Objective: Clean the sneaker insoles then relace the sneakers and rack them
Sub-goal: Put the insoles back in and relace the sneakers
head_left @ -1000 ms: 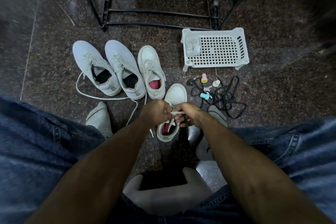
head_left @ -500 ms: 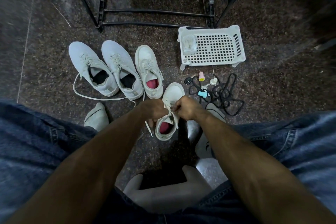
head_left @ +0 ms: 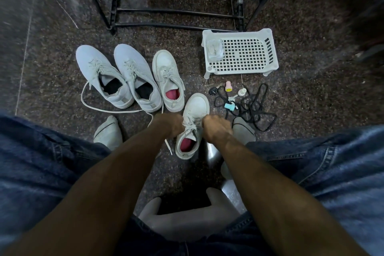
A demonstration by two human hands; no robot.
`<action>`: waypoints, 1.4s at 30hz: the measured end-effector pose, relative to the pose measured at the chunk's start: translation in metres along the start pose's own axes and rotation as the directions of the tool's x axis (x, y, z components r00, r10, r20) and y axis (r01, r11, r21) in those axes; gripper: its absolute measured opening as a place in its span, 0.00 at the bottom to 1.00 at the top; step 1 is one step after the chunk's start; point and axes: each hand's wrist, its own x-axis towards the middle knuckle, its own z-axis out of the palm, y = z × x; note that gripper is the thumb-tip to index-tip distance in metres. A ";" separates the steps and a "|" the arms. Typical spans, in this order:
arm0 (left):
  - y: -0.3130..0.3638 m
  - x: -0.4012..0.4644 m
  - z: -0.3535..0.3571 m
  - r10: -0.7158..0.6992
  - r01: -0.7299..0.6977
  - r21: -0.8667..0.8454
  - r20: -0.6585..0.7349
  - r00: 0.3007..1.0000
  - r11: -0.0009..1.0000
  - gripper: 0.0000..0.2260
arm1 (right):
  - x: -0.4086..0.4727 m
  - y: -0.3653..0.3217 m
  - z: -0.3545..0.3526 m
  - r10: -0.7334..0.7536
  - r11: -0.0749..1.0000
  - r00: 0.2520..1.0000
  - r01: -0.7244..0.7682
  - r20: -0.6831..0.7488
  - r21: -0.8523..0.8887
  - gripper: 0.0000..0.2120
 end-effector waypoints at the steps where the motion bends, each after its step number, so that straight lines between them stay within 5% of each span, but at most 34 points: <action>1: -0.003 -0.001 0.001 0.039 -0.039 -0.072 -0.003 0.999 0.997 0.13 | -0.003 -0.006 0.002 -0.035 0.999 0.998 0.036 -0.045 0.014 0.13; 4: -0.009 -0.008 -0.004 0.109 -0.127 -0.248 -0.087 0.990 0.960 0.11 | -0.018 -0.028 0.009 -0.209 0.978 0.967 0.207 -0.142 -0.028 0.16; 7: -0.019 -0.006 -0.013 0.042 -0.137 -0.350 -0.267 0.963 0.927 0.11 | -0.026 -0.039 0.023 -0.279 0.954 0.958 0.284 0.065 -0.095 0.19; 13: -0.029 0.005 -0.024 -0.009 -0.062 -0.157 -0.416 0.909 0.986 0.19 | -0.016 -0.046 0.037 -0.291 0.911 0.950 0.312 0.115 -0.270 0.20; 19: -0.029 0.019 -0.021 -0.082 0.045 -0.167 -0.225 0.971 0.985 0.21 | 0.010 -0.026 0.011 -0.322 0.868 0.941 0.339 0.106 -0.364 0.16; 25: -0.025 0.027 -0.018 -0.083 0.030 -0.172 -0.306 0.948 0.985 0.18 | 0.035 0.001 -0.014 -0.350 0.856 0.935 0.347 0.063 -0.384 0.09; 31: -0.024 0.029 -0.036 -0.104 0.017 -0.230 -0.370 0.923 0.973 0.11 | 0.068 -0.012 -0.051 -0.310 0.919 0.946 0.271 -0.099 -0.285 0.12; 39: -0.036 0.056 -0.068 -0.131 0.016 -0.340 -0.319 0.939 0.940 0.13 | 0.100 -0.019 -0.085 -0.216 0.952 0.973 0.192 -0.080 -0.236 0.13; 42: -0.047 0.056 -0.059 -0.109 -0.029 -0.378 -0.340 0.934 0.926 0.14 | 0.107 -0.019 -0.063 -0.259 0.945 0.928 0.186 -0.267 -0.270 0.15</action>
